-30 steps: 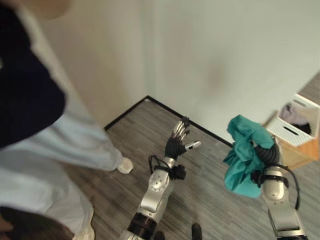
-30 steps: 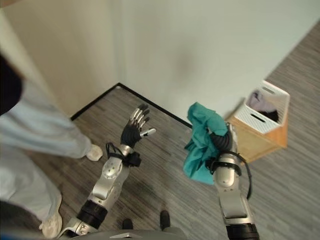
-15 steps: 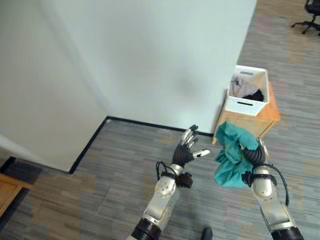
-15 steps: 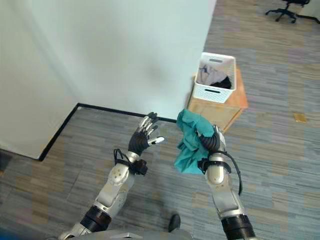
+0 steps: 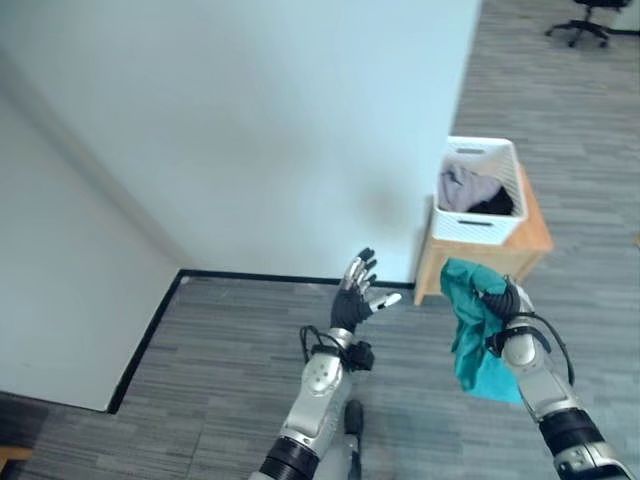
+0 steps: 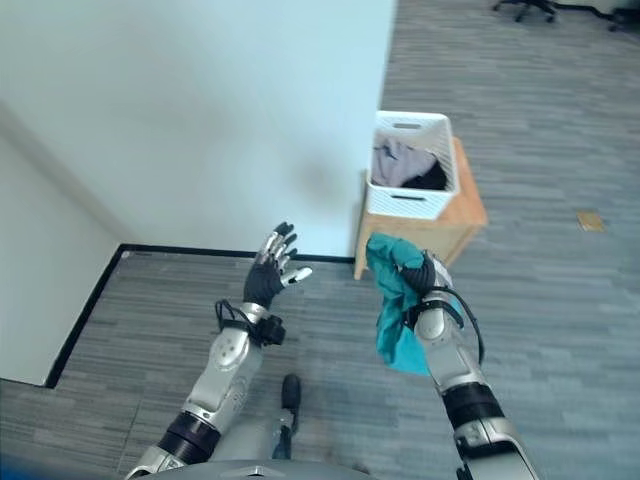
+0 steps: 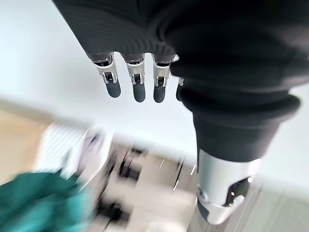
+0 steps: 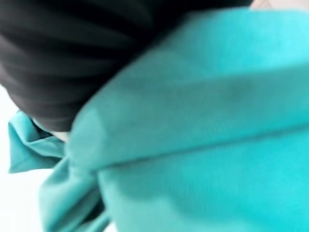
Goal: Pick up bed clothes into laundry basket.
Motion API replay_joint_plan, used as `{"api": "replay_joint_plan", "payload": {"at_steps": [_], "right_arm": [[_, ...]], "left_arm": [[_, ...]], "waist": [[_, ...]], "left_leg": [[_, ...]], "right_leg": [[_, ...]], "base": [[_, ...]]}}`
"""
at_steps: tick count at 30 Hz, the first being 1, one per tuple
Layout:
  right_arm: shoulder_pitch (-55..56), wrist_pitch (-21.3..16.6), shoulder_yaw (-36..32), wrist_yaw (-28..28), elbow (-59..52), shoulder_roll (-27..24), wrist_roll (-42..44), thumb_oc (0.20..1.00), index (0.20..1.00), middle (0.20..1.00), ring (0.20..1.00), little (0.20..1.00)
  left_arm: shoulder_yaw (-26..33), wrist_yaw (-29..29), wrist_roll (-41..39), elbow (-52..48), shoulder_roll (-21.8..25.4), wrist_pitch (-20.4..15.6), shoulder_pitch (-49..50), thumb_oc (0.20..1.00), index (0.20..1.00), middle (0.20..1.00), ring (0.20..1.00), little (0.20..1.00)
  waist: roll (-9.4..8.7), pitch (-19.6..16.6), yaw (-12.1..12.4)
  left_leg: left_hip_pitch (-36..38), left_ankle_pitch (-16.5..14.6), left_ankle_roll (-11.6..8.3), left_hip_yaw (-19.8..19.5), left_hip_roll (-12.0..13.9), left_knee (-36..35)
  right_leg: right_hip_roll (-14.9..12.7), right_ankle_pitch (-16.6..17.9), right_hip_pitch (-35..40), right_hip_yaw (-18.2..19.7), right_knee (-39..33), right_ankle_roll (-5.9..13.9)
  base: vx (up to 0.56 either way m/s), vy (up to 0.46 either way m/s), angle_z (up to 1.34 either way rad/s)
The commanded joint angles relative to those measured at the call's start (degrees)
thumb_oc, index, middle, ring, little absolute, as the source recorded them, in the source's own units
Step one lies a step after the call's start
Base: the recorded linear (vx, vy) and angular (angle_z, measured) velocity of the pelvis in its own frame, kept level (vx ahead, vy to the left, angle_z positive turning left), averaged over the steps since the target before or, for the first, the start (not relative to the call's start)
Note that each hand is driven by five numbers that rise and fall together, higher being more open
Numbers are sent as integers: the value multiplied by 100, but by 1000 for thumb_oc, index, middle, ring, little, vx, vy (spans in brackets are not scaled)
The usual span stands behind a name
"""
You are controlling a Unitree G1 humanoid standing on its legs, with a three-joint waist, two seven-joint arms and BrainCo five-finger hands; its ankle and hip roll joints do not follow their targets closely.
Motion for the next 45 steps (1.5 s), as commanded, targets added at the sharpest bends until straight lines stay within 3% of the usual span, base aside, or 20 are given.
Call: {"api": "replay_joint_plan", "payload": {"at_steps": [1, 5, 6, 8, 10, 11, 12, 13, 16, 23, 25, 29, 30, 34, 37, 39, 41, 43, 44, 45], "right_arm": [[-227, -19, -147, 49, 61, -562, -206, 200, 200, 200, 200, 200], [-509, 98, -74, 193, 456, -888, -363, 200, 200, 200, 200, 200], [-666, 156, 28, 212, 578, -1036, -477, 200, 200, 200, 200, 200], [-1023, 427, 395, 577, 865, -1419, -812, 200, 200, 200, 200, 200], [-1174, 768, 762, 1136, 1185, -1547, -1113, 200, 200, 200, 200, 200], [-1203, 785, 782, 1157, 1201, -1532, -1133, 200, 200, 200, 200, 200], [-1673, 1068, 1331, 2068, 1566, -1778, -1581, 200, 200, 200, 200, 200], [-1896, 1150, 1597, 2374, 1603, -1903, -1755, 200, 200, 200, 200, 200], [-2319, 1236, 2083, 2843, 1882, -2040, -1930, 200, 200, 200, 200, 200], [-3557, 1326, 3089, 4083, 2494, -2525, -2222, 200, 200, 200, 200, 200], [-3819, 1371, 3213, 4808, 2128, -3120, -2211, 200, 200, 200, 200, 200], [-3763, 1430, 2727, 4640, 1576, -3418, -1777, 200, 200, 200, 200, 200], [-3211, 1554, 1405, 4303, 475, -3327, -1089, 200, 200, 200, 200, 200], [-1966, 1837, -1083, 3223, -2042, -1824, -340, 200, 200, 200, 200, 200], [-1416, 1701, -1470, 2850, -3184, -810, -295, 200, 200, 200, 200, 200], [-1244, 1580, -1442, 2766, -3439, -589, -234, 200, 200, 200, 200, 200], [-778, 1300, -1639, 2433, -3893, -71, 208, 200, 200, 200, 200, 200], [-776, 1172, -1537, 2286, -3921, 136, 335, 200, 200, 200, 200, 200], [-742, 973, -1338, 2210, -4070, 279, 511, 200, 200, 200, 200, 200], [-892, 871, -1234, 2153, -3985, 325, 525, 200, 200, 200, 200, 200]], "left_arm": [[-315, -163, -69, -185, -662, -213, -167, 1000, 1000, 1000, 1000, 1000], [-330, -153, -76, -247, -652, -218, -252, 1000, 1000, 1000, 1000, 1000], [-343, -149, -49, -217, -656, -221, -317, 1000, 1000, 1000, 1000, 1000], [-398, -176, -18, -65, -668, -243, -413, 1000, 1000, 1000, 1000, 1000], [-400, -203, -98, 64, -721, -211, -421, 1000, 1000, 1000, 1000, 1000], [-383, -209, -102, 72, -722, -215, -422, 1000, 1000, 1000, 1000, 1000], [-407, -221, -133, 114, -766, -174, -220, 1000, 1000, 1000, 1000, 1000], [-397, -186, -174, 81, -768, -233, -149, 1000, 1000, 1000, 1000, 1000], [-280, -122, -176, 68, -756, -290, -70, 1000, 1000, 1000, 1000, 1000], [-14, -116, -308, -80, -500, -289, 117, 1000, 1000, 1000, 1000, 1000], [42, -383, -507, -229, -382, -259, 248, 1000, 1000, 1000, 1000, 1000], [-10, -540, -527, -203, -360, -215, 212, 1000, 1000, 1000, 1000, 1000], [-91, -517, -409, -118, -373, -202, 94, 1000, 1000, 1000, 1000, 1000], [12, -262, -203, 136, -616, -230, -423, 1000, 1000, 1000, 1000, 1000], [96, -140, -175, -26, -694, -266, -663, 1000, 1000, 1000, 1000, 1000], [99, -143, -216, -129, -685, -287, -685, 1000, 1000, 1000, 1000, 1000], [-65, -291, -127, -55, -621, -401, -619, 1000, 1000, 1000, 1000, 1000], [-46, -230, -49, 60, -582, -420, -661, 1000, 1000, 1000, 1000, 1000], [-13, -140, -41, 45, -561, -438, -752, 1000, 1000, 1000, 1000, 1000], [62, -137, -39, 39, -530, -407, -792, 1000, 1000, 1000, 1000, 1000]], "waist": [[262, -650, 120], [384, -670, 28], [423, -645, 0], [348, -570, -237], [219, -569, -298], [220, -559, -311], [110, -527, -337], [59, -550, -339], [12, -577, -324], [-150, -720, -259], [-183, -714, -290], [-170, -676, -383], [-173, -636, -519], [-167, -576, -701], [-132, -557, -603], [-104, -583, -576], [-13, -637, -730], [-74, -617, -746], [-89, -525, -813], [-56, -453, -754]], "left_leg": [[571, 814, -308, -220, 322, -907], [662, 702, -342, -297, 442, -907], [699, 639, -359, -314, 494, -907], [863, 422, -237, -467, 449, -907], [1002, 248, -114, -606, 329, -907], [1024, 241, -109, -604, 324, -907], [1290, 41, -82, -577, 289, -907], [1382, -44, -76, -557, 304, -907], [1480, -65, -95, -466, 323, -907], [1537, -69, -255, -411, 459, -907], [1543, -88, -339, -413, 514, -907], [1534, -98, -400, -429, 530, -907], [1550, -147, -354, -400, 496, -896], [1249, -630, -202, -281, 271, -251], [1016, -1093, -253, -928, 46, 202], [940, -940, -258, -1109, 110, -9], [1099, -597, -194, -1041, 350, -907], [988, -523, -113, -1095, 259, -907], [974, -474, -61, -958, 304, -907], [894, -333, -19, -767, 456, -907]], "right_leg": [[831, 285, -241, -261, 1117, 77], [751, 159, -1229, -276, 1758, -16], [752, 177, -1531, -300, 1660, -119], [802, 633, -2034, 183, 826, -317], [820, 981, -1824, 620, 149, -489], [818, 1011, -1766, 623, 71, -492], [644, 1162, -1384, 349, -250, -551], [655, 1201, -1267, 313, -374, -602], [705, 1411, -957, 272, -818, -627], [765, 1335, -856, 209, -833, -686], [789, 1350, -864, 211, -833, -726], [823, 1388, -913, 224, -833, -780], [822, 1436, -992, 242, -833, -784], [721, 1709, -1349, 669, -833, -801], [798, 1953, -1807, 1244, -833, -751], [854, 2045, -1941, 1432, -833, -747], [955, 1919, -1986, 1610, -833, -686], [941, 2000, -2048, 1673, -833, -682], [981, 2020, -2112, 1656, -761, -573], [969, 1707, -2256, 1408, -476, -380]], "base": [[297, -38, 47], [159, -89, 49], [85, -195, -6], [171, -245, 20], [154, -111, 54], [150, -119, 97], [139, -108, 93], [147, -131, 37], [27, -66, -5], [-7, -84, -22], [-27, -91, -29], [-24, -47, 20], [-23, -38, 10], [-95, 62, -18], [-225, 122, -104], [-102, 93, -144], [-82, 157, -85], [-120, 60, -15], [-216, -102, -43], [-195, -99, -84]]}}
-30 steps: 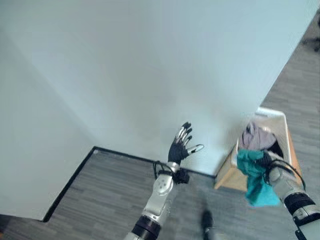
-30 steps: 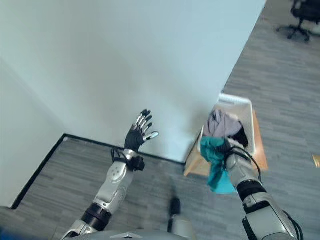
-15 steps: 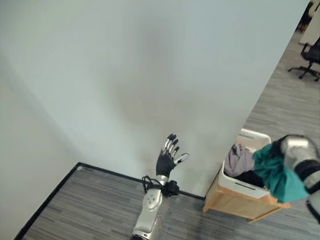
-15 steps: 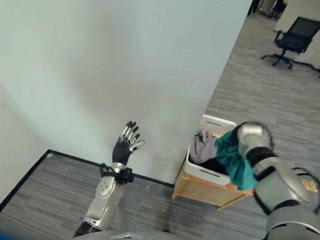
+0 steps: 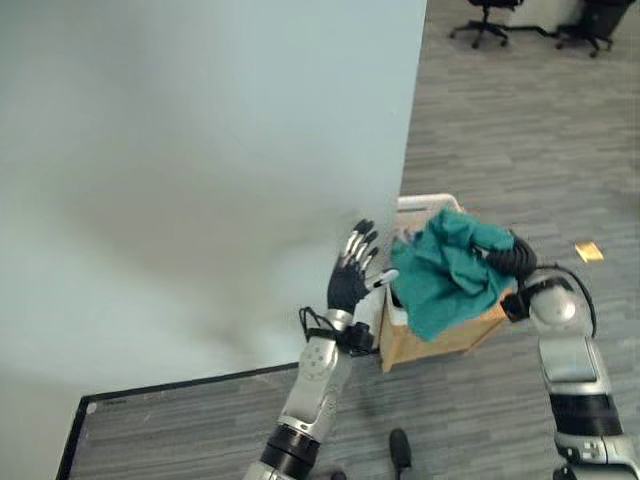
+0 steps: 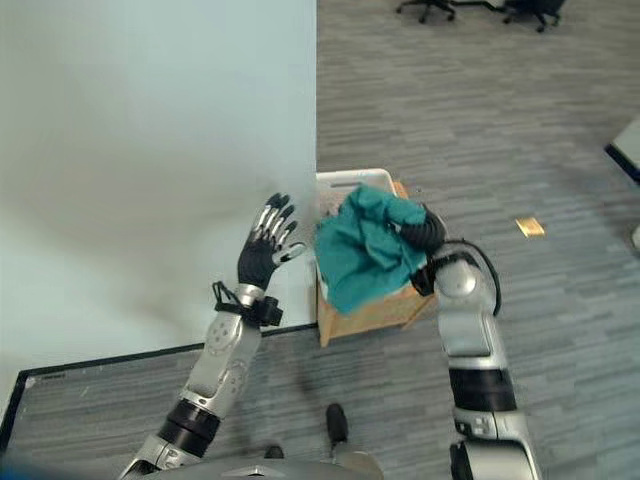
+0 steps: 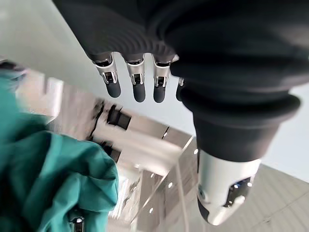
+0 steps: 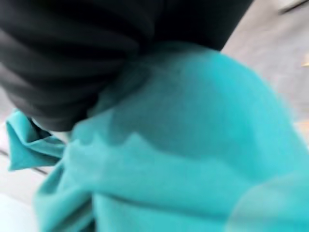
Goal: Pick up bed clothes into laundry basket.
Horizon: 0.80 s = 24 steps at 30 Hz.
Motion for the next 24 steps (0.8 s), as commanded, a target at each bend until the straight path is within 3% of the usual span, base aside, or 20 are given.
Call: {"api": "replay_joint_plan", "payload": {"at_steps": [1, 2, 3, 4, 7, 13, 19, 21, 24], "right_arm": [[-790, -839, -110, -389, -26, -80, 375, 200, 200, 200, 200, 200], [-507, -899, -3, -328, -231, -27, 353, 200, 200, 200, 200, 200], [-498, -894, 0, -326, -244, -27, 354, 200, 200, 200, 200, 200], [-350, -916, -10, -272, -274, -30, 366, 200, 200, 200, 200, 200], [-438, -784, 56, -83, -221, -92, 155, 200, 200, 200, 200, 200], [-1245, -508, 250, 120, 507, -412, -450, 200, 200, 200, 200, 200], [-2112, -112, 566, -72, 2287, -567, -1001, 200, 200, 200, 200, 200], [-2685, 142, 1162, 122, 3122, -717, -1591, 200, 200, 200, 200, 200], [-3310, 229, 1869, 133, 3756, -995, -2063, 200, 200, 200, 200, 200]], "left_arm": [[84, 56, 172, 172, -327, -356, -287, 1000, 1000, 1000, 1000, 1000], [72, 29, 92, 79, -327, -329, -232, 1000, 1000, 1000, 1000, 1000], [72, 29, 90, 73, -324, -326, -227, 1000, 1000, 1000, 1000, 1000], [2, -31, 92, 128, -353, -248, -157, 1000, 1000, 1000, 1000, 1000], [-163, -68, 140, 186, -433, -190, -4, 1000, 1000, 1000, 1000, 1000], [-232, -21, 45, 264, -532, -120, 99, 1000, 1000, 1000, 1000, 1000], [-352, -203, -78, 441, -552, -42, 324, 1000, 1000, 1000, 1000, 1000], [-347, -285, -203, 339, -503, -20, 437, 1000, 1000, 1000, 1000, 1000], [-385, -340, -206, 243, -390, -66, 420, 1000, 1000, 1000, 1000, 1000]], "waist": [[-122, -137, 415], [-90, -74, 372], [-102, -85, 390], [-175, -189, 422], [-326, -303, 520], [-307, -344, 610], [-308, -356, 700], [-315, -361, 810], [-340, -294, 922]], "left_leg": [[58, 359, 128, 62, 282, -204], [-13, 456, 89, 249, 435, -204], [-36, 489, 82, 271, 435, -204], [-23, 411, 57, 392, 459, -204], [104, 334, 37, 338, 317, -204], [221, 307, 19, 146, 322, -204], [357, 329, -131, 220, 449, -204], [342, 369, -200, 283, 505, -204], [280, 416, -253, 261, 531, -204]], "right_leg": [[186, -436, 461, -577, 444, -200], [256, -755, 387, -531, 992, 14], [260, -735, 345, -504, 1014, 11], [19, -854, 703, -329, 711, -38], [-160, -605, 1099, -320, 71, -274], [3, -509, 1045, -156, 71, -372], [-74, -522, 1266, -710, 71, -389], [-56, -546, 1291, -929, 71, -367], [-33, -574, 1256, -1017, 71, -379]], "base": [[-230, -79, -125], [-146, -31, -97], [-164, -23, -78], [-12, 7, -49], [54, 11, -44], [17, -61, -25], [52, -55, 11], [106, -46, 9], [28, -24, 13]]}}
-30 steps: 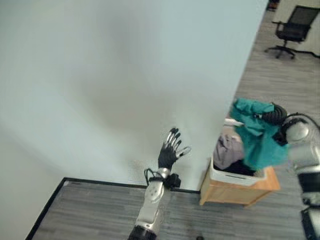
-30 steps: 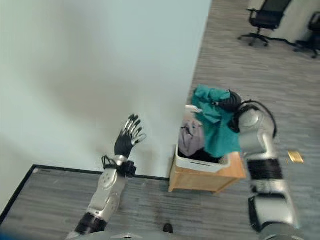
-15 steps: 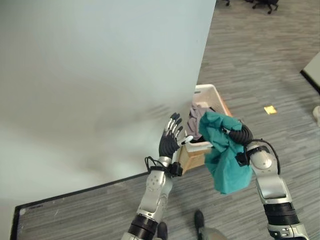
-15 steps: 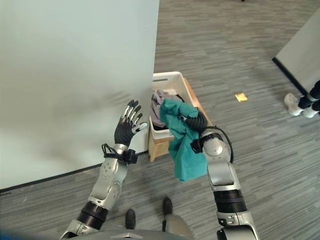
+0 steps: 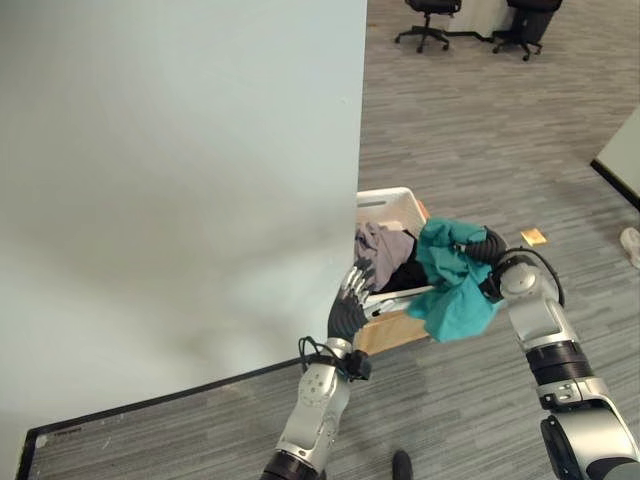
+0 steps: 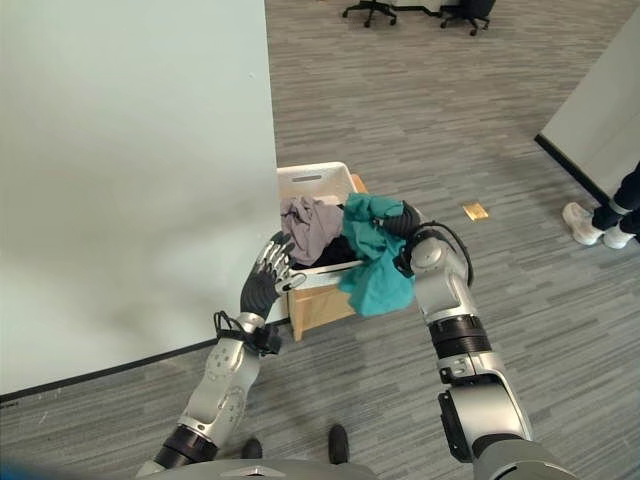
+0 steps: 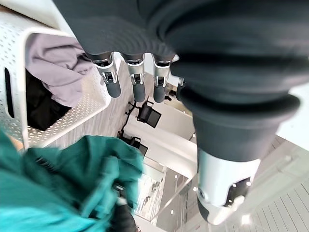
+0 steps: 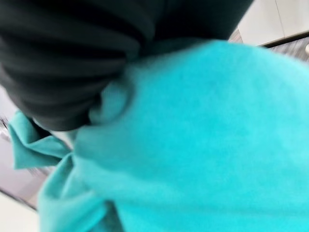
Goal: Pick up bed clothes into laundry basket.
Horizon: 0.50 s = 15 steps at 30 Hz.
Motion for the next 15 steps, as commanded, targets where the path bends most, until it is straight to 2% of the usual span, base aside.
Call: {"api": "replay_joint_plan", "payload": {"at_steps": [1, 2, 3, 6, 7, 12, 14, 15], "right_arm": [[-1006, -25, 202, -57, 326, -386, -775, 200, 200, 200, 200, 200], [-1303, -42, 490, -144, 579, -503, -886, 200, 200, 200, 200, 200], [-1808, -53, 1126, -117, 946, -703, -1139, 200, 200, 200, 200, 200], [-2327, -125, 1676, -84, 1013, -862, -1306, 200, 200, 200, 200, 200], [-2818, -189, 2108, -56, 1168, -997, -1378, 200, 200, 200, 200, 200], [-3914, -221, 2741, -89, 1647, -981, -1475, 200, 200, 200, 200, 200], [-4457, -245, 3216, 97, 1720, -1128, -1643, 200, 200, 200, 200, 200], [-4493, -245, 3236, 119, 1715, -1138, -1645, 200, 200, 200, 200, 200]], "left_arm": [[-288, -213, -103, 71, -413, -231, -431, 1000, 1000, 1000, 1000, 1000], [-288, -221, -92, 67, -372, -255, -484, 1000, 1000, 1000, 1000, 1000], [-304, -237, -67, 78, -293, -278, -539, 1000, 1000, 1000, 1000, 1000], [-207, -208, -46, 66, -228, -347, -603, 1000, 1000, 1000, 1000, 1000], [-144, -177, -60, 112, -199, -390, -656, 1000, 1000, 1000, 1000, 1000], [-92, -133, -96, 0, -123, -438, -782, 1000, 1000, 1000, 1000, 1000], [-78, -159, -107, -150, -78, -388, -827, 1000, 1000, 1000, 1000, 1000], [-69, -158, -112, -165, -88, -377, -846, 1000, 1000, 1000, 1000, 1000]], "waist": [[-121, -401, 262], [-128, -335, 292], [-143, -222, 349], [-120, -88, 341], [-120, -17, 358], [-131, 150, 382], [-143, 250, 357], [-127, 254, 346]], "left_leg": [[-251, 317, -234, -223, 77, 23], [-312, 343, -251, -247, 91, 23], [-395, 374, -280, -287, 114, 23], [-523, 431, -304, -272, 159, 23], [-642, 458, -317, -235, 196, 23], [-851, 509, -333, -235, 220, 23], [-979, 546, -366, -277, 245, 23], [-1000, 551, -367, -285, 244, 23]], "right_leg": [[214, -3, 237, -475, 92, -475], [222, -2, 196, -493, 92, -484], [225, -29, 128, -555, 92, -489], [229, 3, -28, -580, 92, -472], [238, 13, -167, -583, 92, -462], [250, 65, -455, -565, 92, -484], [228, 75, -622, -581, 92, -487], [227, 77, -640, -588, 92, -487]], "base": [[-19, -28, 21], [-39, -50, 18], [-45, -50, 15], [-28, -52, 13], [-34, -63, 4], [-26, -30, -4], [-41, -36, 3], [-23, -40, 7]]}}
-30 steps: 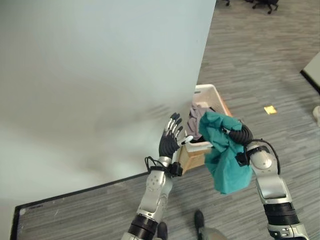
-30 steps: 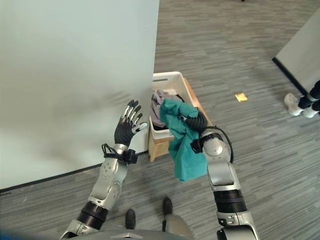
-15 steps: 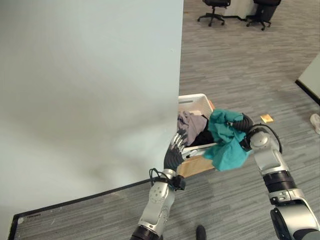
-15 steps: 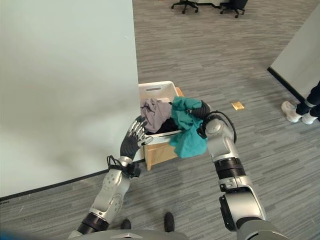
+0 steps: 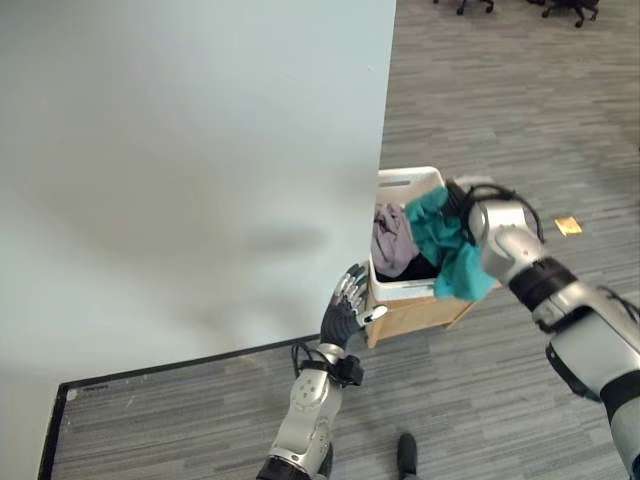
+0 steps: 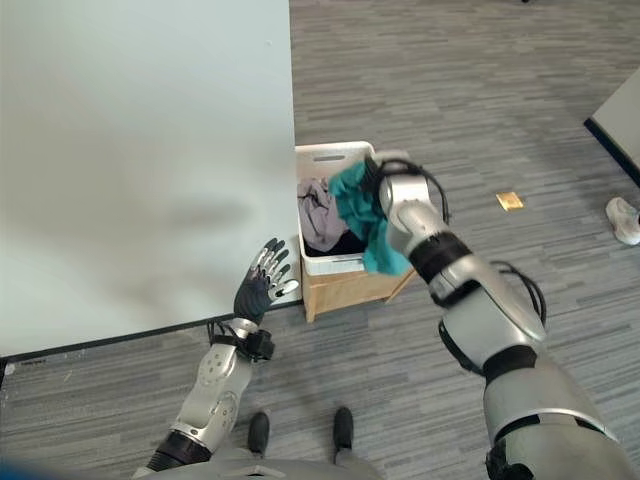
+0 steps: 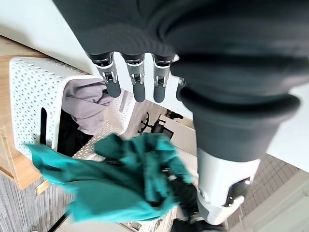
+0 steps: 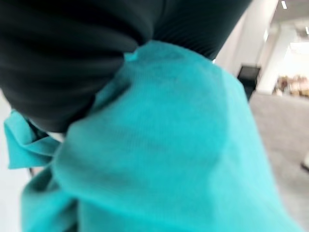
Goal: Pick up bed clothes into laundry basket.
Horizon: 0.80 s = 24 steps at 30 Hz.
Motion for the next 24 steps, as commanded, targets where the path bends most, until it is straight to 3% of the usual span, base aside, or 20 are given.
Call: {"api": "replay_joint_plan", "payload": {"at_steps": [1, 4, 11, 17, 24], "right_arm": [[-1594, -20, 558, 172, 383, -670, -702, 200, 200, 200, 200, 200], [-1918, -89, 869, 296, 317, -883, -754, 200, 200, 200, 200, 200], [-2930, -194, 1800, 96, 794, -1701, -478, 200, 200, 200, 200, 200], [-3129, -190, 1844, -256, 959, -2026, -207, 200, 200, 200, 200, 200], [-3049, -17, 1559, -540, 953, -2282, 15, 200, 200, 200, 200, 200]], "left_arm": [[-148, -74, -122, -340, -206, -275, -801, 1000, 1000, 1000, 1000, 1000], [-88, -84, -129, -419, -134, -276, -809, 1000, 1000, 1000, 1000, 1000], [-44, 44, -101, -568, 15, -261, -1040, 1000, 1000, 1000, 1000, 1000], [-7, 156, -43, -560, 28, -262, -1273, 1000, 1000, 1000, 1000, 1000], [97, 382, 32, -467, 136, -331, -1579, 1000, 1000, 1000, 1000, 1000]], "waist": [[-98, 353, 119], [-95, 422, 84], [-305, 845, 34], [-408, 1065, 20], [-676, 1314, 112]], "left_leg": [[-154, 416, -143, -149, 211, 4], [-221, 431, -137, -170, 216, 4], [-765, 551, -186, -216, 282, 4], [-1231, 634, -226, -289, 335, 4], [-1884, 738, -280, -491, 423, 4]], "right_leg": [[199, -73, 136, -433, 84, -425], [197, -67, 70, -438, 84, -418], [236, 55, -514, -486, 84, -426], [241, 122, -964, -552, 84, -405], [281, 167, -1537, -766, 84, -350]], "base": [[-3, -22, 11], [-15, -15, 13], [-53, -30, 0], [-52, -18, 10], [-11, -16, 12]]}}
